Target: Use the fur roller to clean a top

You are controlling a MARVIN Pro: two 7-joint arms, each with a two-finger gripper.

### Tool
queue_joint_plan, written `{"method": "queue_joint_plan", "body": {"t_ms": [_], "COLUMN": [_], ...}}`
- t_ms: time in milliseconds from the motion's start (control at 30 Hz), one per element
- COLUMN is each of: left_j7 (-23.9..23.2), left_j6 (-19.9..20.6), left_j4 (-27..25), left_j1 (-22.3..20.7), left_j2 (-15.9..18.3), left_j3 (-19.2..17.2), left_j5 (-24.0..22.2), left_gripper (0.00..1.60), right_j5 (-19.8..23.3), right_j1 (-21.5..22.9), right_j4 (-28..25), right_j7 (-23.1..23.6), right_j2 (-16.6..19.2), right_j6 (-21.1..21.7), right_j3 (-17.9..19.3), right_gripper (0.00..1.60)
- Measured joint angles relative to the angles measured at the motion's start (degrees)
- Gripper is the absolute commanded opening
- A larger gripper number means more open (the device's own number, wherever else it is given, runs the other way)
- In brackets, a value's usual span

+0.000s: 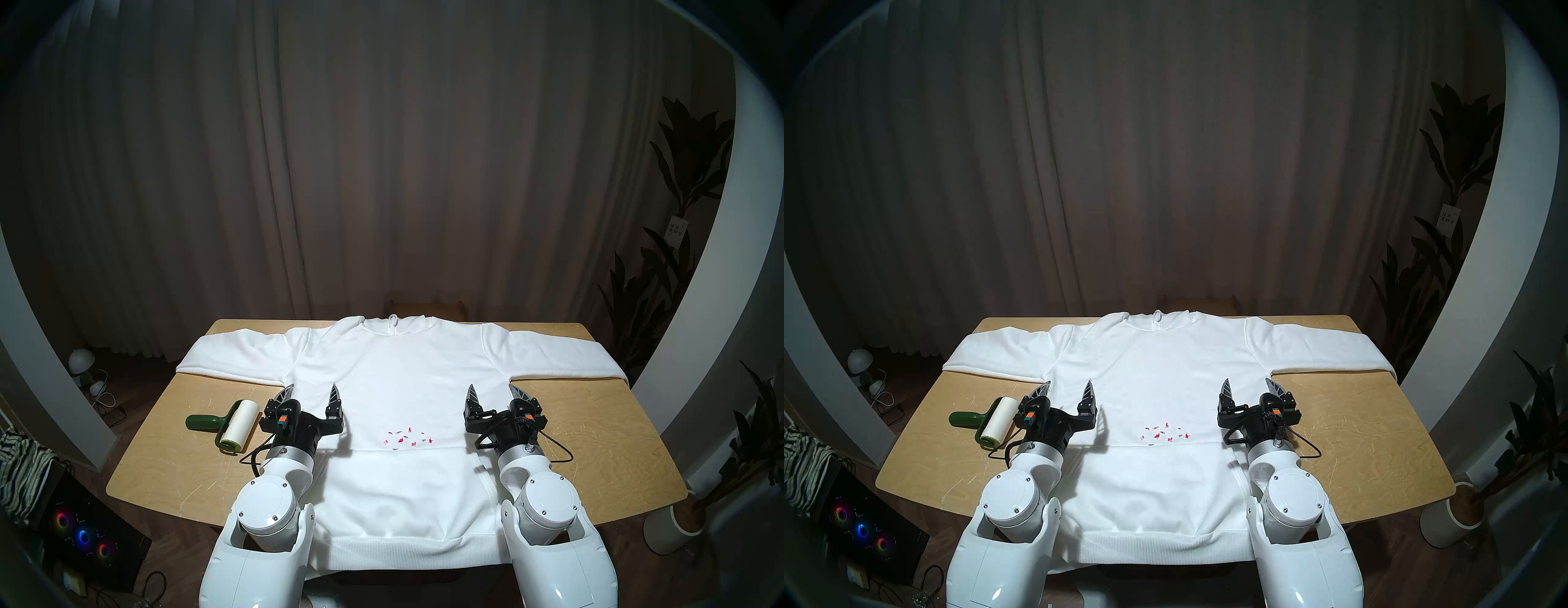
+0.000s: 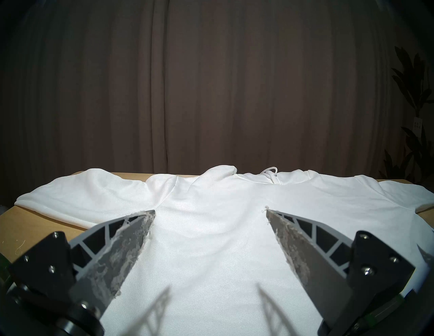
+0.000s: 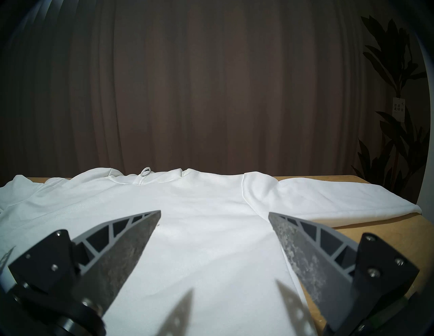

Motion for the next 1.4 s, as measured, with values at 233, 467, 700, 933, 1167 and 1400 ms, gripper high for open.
{"method": "queue_joint_plan", "body": {"t_ms": [233, 467, 700, 933, 1167, 1400], "left_j7": [-1.1, -1.8, -3.1, -4.2, -5.6, -9.2], "left_j6": [1.5, 2.2, 2.1, 5.2, 10.1, 15.2], "left_j4": [-3.1, -7.4, -11.4, -15.6, -16.9, -16.2], "left_j1": [1.1, 2.9, 5.1, 7.4, 9.2, 11.1], "left_j2": [-0.8, -2.3, -4.0, -6.0, -7.7, -8.1], "left_j3": [-2.6, -6.2, -10.0, -14.7, -19.2, -22.5], "left_j5": [-6.4, -17.9, -30.3, -43.4, -55.4, -65.8], "left_gripper": [1.6, 1.6, 1.6, 1.6, 1.6, 1.6], "right_j5": [1.4, 1.9, 2.5, 3.1, 5.1, 10.5], "right_j1": [-0.1, 0.0, 0.5, 1.1, 1.6, 2.3], "right_j4": [-0.2, 0.0, 0.7, 1.3, 0.6, -3.2], "right_j7": [1.4, 2.0, 2.3, 2.6, 2.4, 1.7], "right_j2": [0.3, 1.0, 1.7, 2.0, 1.1, -0.5], "right_j6": [0.2, 0.3, 0.7, 0.8, 0.8, 2.2], "right_j3": [0.4, 1.4, 2.8, 3.2, 3.7, 5.4], "right_gripper": [1.6, 1.6, 1.6, 1.6, 1.6, 1.6]}}
